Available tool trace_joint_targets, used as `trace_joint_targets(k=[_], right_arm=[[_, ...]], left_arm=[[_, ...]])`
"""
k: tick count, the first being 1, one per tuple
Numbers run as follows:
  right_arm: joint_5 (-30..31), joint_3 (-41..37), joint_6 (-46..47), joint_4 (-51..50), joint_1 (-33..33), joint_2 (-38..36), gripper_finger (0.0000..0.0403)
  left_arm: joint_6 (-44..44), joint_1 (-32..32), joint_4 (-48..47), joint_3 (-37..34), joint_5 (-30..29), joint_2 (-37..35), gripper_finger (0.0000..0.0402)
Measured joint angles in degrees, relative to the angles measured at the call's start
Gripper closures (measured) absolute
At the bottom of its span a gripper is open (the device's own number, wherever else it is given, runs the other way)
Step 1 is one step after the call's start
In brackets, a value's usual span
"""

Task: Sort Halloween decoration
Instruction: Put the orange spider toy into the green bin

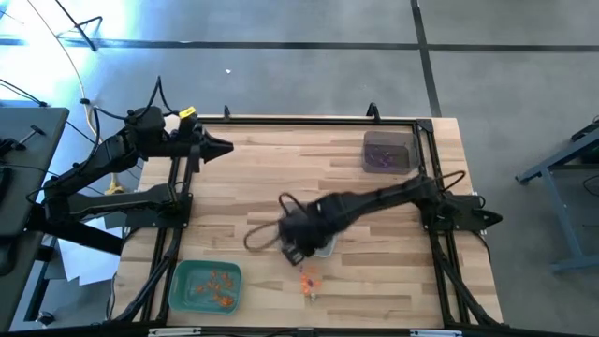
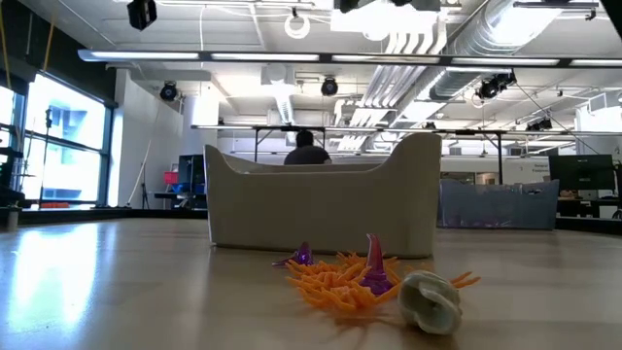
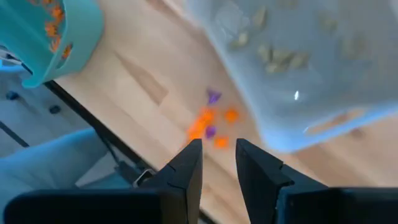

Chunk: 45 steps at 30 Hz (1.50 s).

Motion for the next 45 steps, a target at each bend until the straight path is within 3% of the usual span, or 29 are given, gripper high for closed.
trace_joint_targets(k=[7, 14, 20, 29, 36, 45], right_arm=[[2.38, -0.13, 14.99, 3.32, 8.4, 2.52, 0.032], [11.64, -0.17, 17.37, 0.72, 14.52, 6.27, 0.032], [9.4, -0.2, 16.69, 0.61, 15.03, 11.07, 0.0312], [5.96, -0.2, 15.75, 0.57, 14.15, 15.81, 0.0268], [5.97, -0.17, 15.59, 1.35, 13.84, 17.22, 0.0255], [0.87, -0.2, 15.25, 2.06, 13.01, 21.6, 0.0249]], left_arm=[[-2.45, -0.02, 0.17, 0.0, 2.31, -0.05, 0.0326], [-6.28, -0.02, 0.17, 0.0, 1.83, -0.04, 0.0326], [-7.98, -0.04, 0.18, 0.0, 2.01, -0.1, 0.0326], [-8.94, -0.07, 0.35, 0.0, 7.59, -2.69, 0.0326], [-8.95, -0.07, 0.37, 0.0, 7.76, -5.34, 0.0326], [-9.02, -0.03, 0.25, 0.0, 7.79, -9.27, 0.0326]])
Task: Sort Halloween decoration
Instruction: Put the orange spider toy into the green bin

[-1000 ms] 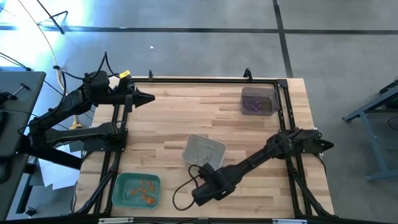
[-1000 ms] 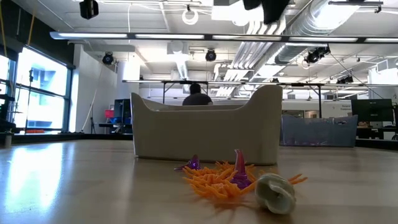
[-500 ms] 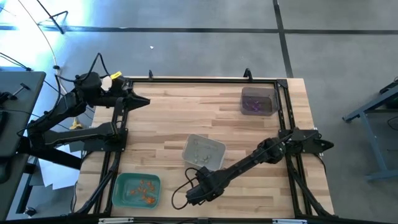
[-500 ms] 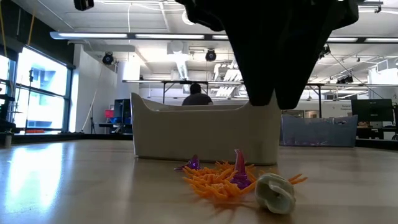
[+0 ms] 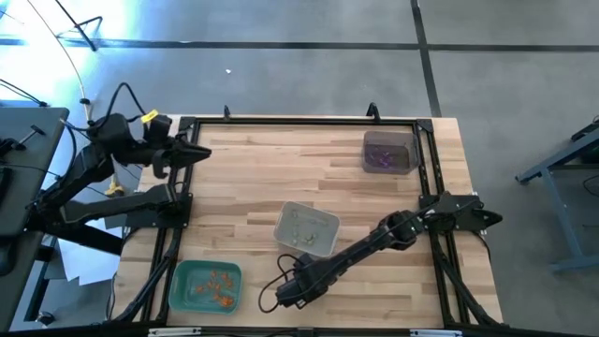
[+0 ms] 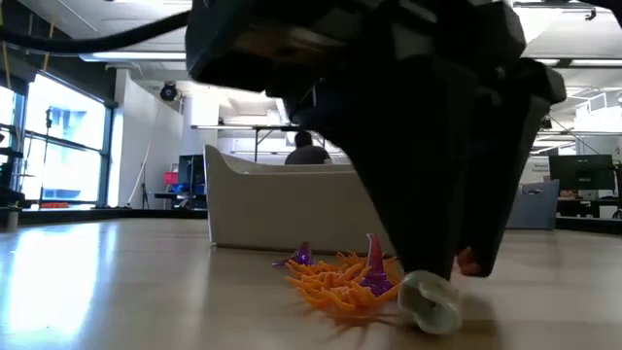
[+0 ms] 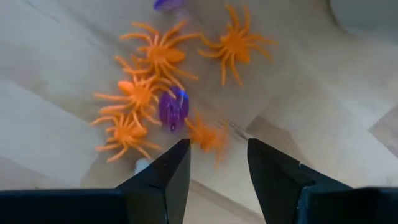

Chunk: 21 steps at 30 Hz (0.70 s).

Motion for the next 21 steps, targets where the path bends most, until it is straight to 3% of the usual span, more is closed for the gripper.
trace_joint_targets(k=[14, 21], right_arm=[[0.52, 0.02, -3.02, 1.15, -1.69, 0.55, 0.0253], [0.03, 0.02, -2.99, 1.44, -1.69, 0.57, 0.0306]], left_arm=[[-1.11, 0.01, -0.05, 0.0, -0.01, -3.17, 0.0326], [-1.44, 0.01, -0.08, 0.0, -0.01, -3.17, 0.0326]])
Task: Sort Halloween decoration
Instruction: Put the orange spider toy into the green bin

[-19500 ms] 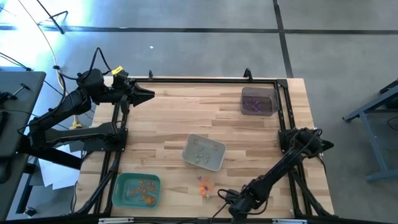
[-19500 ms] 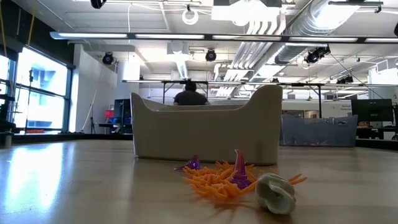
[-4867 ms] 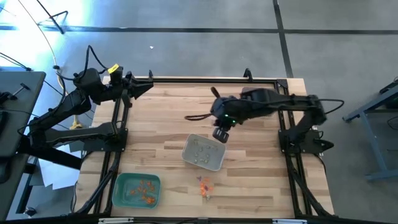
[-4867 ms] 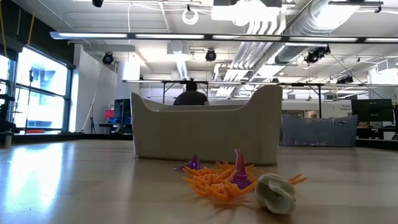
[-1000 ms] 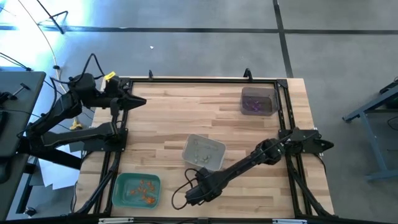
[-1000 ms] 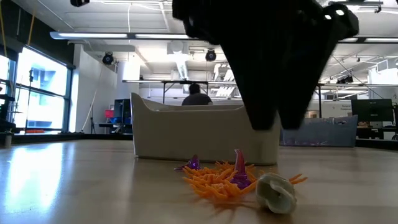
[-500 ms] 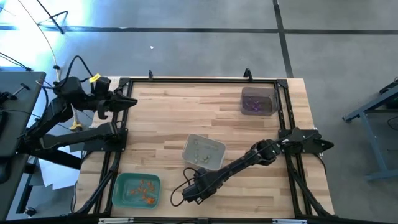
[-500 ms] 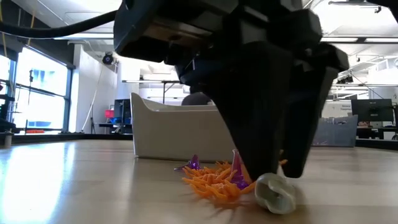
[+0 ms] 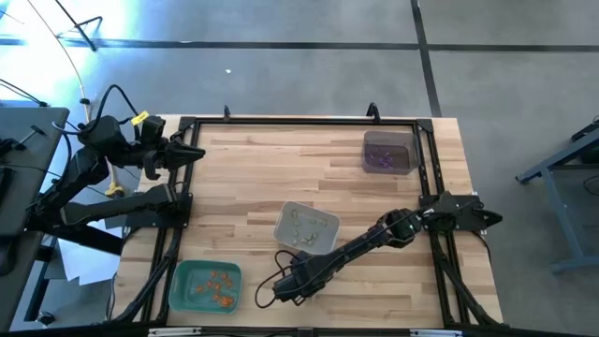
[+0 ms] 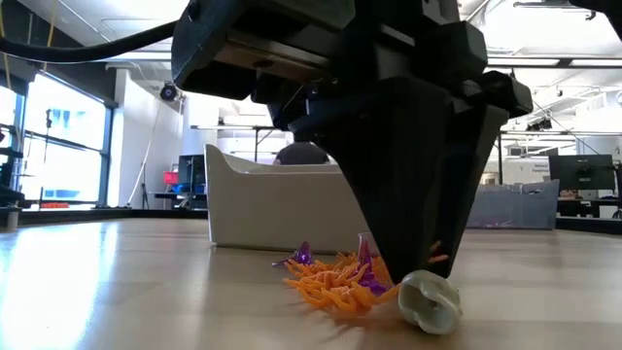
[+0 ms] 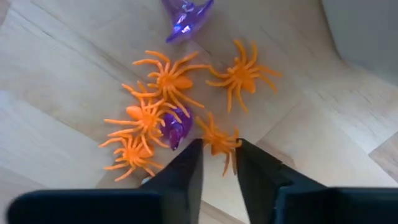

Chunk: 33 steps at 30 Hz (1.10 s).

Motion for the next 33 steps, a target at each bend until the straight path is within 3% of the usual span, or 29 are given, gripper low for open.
trace_joint_targets(k=[8, 21, 33], right_arm=[[-2.86, 0.0, -0.28, 0.37, 0.0, 0.07, 0.0396], [-5.67, 0.0, -1.53, -2.01, 0.53, -3.52, 0.0399], [1.99, 0.0, -1.5, -4.16, 0.17, -14.6, 0.0396]], left_arm=[[-0.04, 0.0, 0.0, 0.0, 0.0, 0.0, 0.0326], [-0.09, 0.0, 0.0, 0.0, -0.02, 0.0, 0.0326], [-0.04, 0.0, 0.0, 0.0, -0.23, 0.0, 0.0326]])
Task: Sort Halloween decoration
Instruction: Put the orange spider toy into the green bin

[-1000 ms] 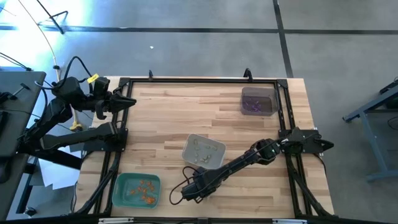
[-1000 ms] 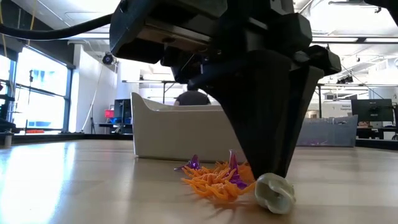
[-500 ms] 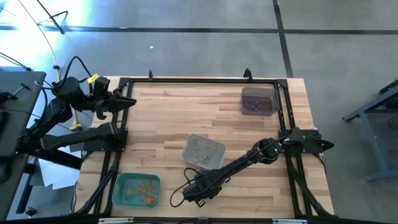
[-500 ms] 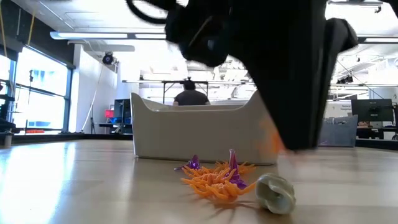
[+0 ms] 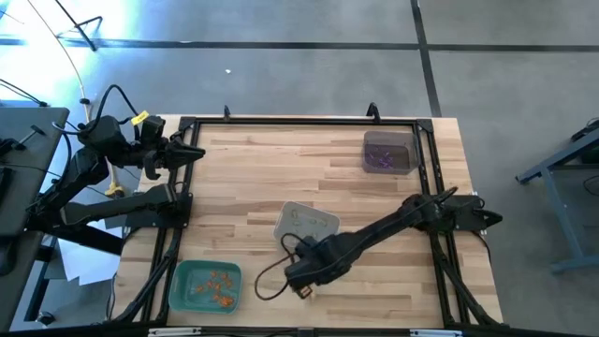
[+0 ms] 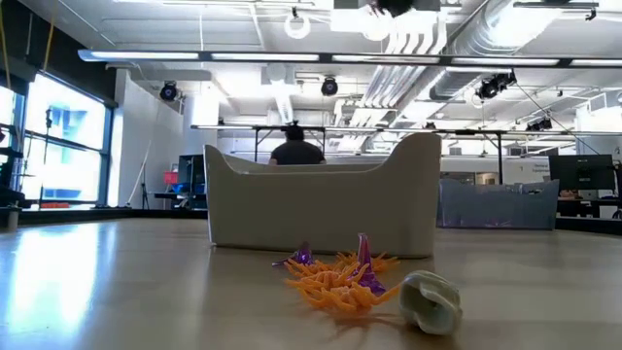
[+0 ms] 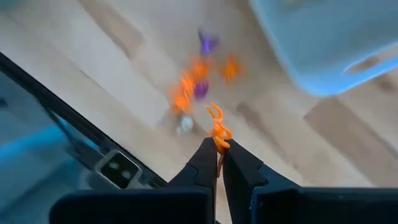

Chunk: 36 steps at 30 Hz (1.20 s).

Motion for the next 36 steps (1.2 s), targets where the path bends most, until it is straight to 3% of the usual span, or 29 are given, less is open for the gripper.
trace_joint_targets(k=[6, 12, 17, 20, 27, 36], right_arm=[[10.96, 0.0, -1.32, 2.41, -0.78, -6.35, 0.0396], [21.7, 0.0, -12.7, 19.76, -2.03, -10.06, 0.0396], [21.46, 0.1, -27.72, 40.36, -3.65, -9.65, 0.0396], [21.05, 0.07, -32.35, 45.78, -4.67, -8.9, 0.0396], [20.58, 0.02, -33.02, 48.26, -6.54, -6.81, 0.0396], [15.45, 0.0, -34.61, 61.87, -7.22, 0.31, 0.0396]], left_arm=[[0.0, 0.0, 0.0, 0.0, -0.01, 0.0, 0.0326], [-0.02, 0.0, -0.02, 0.0, -0.01, 0.0, 0.0326], [-0.02, 0.0, 0.0, 0.0, -0.01, 0.0, 0.0326], [-0.04, -0.02, 0.0, 0.0, -0.01, 0.01, 0.0326], [-0.07, -0.02, 0.0, 0.0, -0.01, 0.02, 0.0326], [-1.55, 0.0, 0.0, 0.0, -1.86, 0.02, 0.0326]])
